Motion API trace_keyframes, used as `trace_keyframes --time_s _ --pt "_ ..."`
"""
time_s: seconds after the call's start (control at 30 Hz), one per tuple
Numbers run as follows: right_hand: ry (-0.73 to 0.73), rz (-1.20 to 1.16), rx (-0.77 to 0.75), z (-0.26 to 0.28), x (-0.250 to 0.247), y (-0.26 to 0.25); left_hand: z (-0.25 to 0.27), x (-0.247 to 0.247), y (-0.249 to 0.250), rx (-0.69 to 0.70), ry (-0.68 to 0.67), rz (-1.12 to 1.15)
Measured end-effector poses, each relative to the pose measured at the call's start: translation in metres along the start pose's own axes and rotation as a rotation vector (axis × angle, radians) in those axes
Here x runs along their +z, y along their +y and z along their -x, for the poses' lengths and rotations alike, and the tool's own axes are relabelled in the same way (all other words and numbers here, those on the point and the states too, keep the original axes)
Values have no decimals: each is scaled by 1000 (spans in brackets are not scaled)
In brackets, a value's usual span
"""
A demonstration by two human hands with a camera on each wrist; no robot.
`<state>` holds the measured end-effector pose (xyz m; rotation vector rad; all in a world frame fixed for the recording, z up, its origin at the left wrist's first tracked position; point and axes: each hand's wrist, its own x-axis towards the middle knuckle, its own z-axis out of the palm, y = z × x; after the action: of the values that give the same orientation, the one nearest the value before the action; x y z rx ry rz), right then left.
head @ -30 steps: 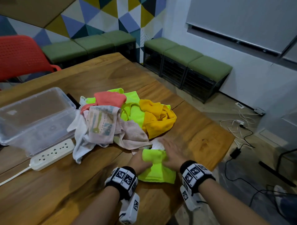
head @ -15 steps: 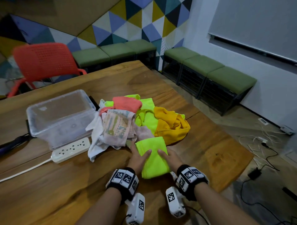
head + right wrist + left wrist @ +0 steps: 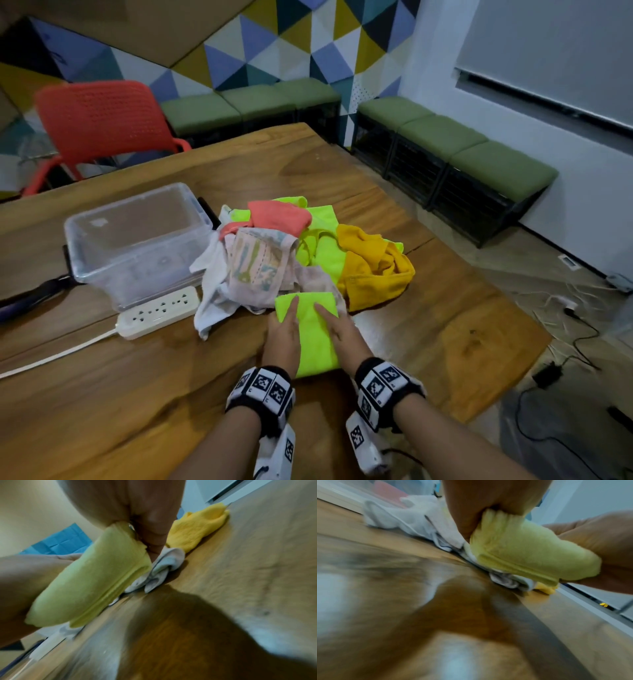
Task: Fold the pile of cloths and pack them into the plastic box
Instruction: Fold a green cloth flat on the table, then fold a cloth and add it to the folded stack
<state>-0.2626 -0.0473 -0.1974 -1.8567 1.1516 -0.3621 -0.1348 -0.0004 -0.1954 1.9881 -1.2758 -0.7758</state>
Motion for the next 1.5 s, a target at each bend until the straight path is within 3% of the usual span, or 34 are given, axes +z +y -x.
trace_keyframes --time_s 0.27,0.67,0.8,0.87,0.9,1.0,1.1,1.17,1.2,1.27,1.4,1.5 --pt "-280 70 -24 -41 71 -50 17 -68 -58 -201 105 -86" --pt "-428 279 -117 -72 184 -128 28 -155 -143 -373 307 -74" --pt "-399 509 -82 -71 214 -135 26 -164 -169 -406 197 -145" --pt "-369 666 -115 -75 222 -141 19 -164 -175 -451 157 -293" --pt "-277 747 -184 -79 223 -143 15 -164 -177 -441 192 -427" --pt "-84 814 -332 -87 210 -151 11 -166 -175 -351 173 -645" --pt "146 732 -338 -96 174 -152 10 -161 -164 -156 209 -710" --pt "358 714 -256 -107 142 -144 10 -152 -162 -32 179 -727" --pt "477 721 -208 -114 126 -138 12 -146 -166 -27 93 -733" --pt "622 695 -66 -121 92 -129 14 -132 -178 -136 -72 -740" --pt "423 425 289 -127 35 -112 5 -135 -149 -189 18 -817" --pt "237 155 200 -118 19 -109 -10 -135 -103 -146 20 -691"
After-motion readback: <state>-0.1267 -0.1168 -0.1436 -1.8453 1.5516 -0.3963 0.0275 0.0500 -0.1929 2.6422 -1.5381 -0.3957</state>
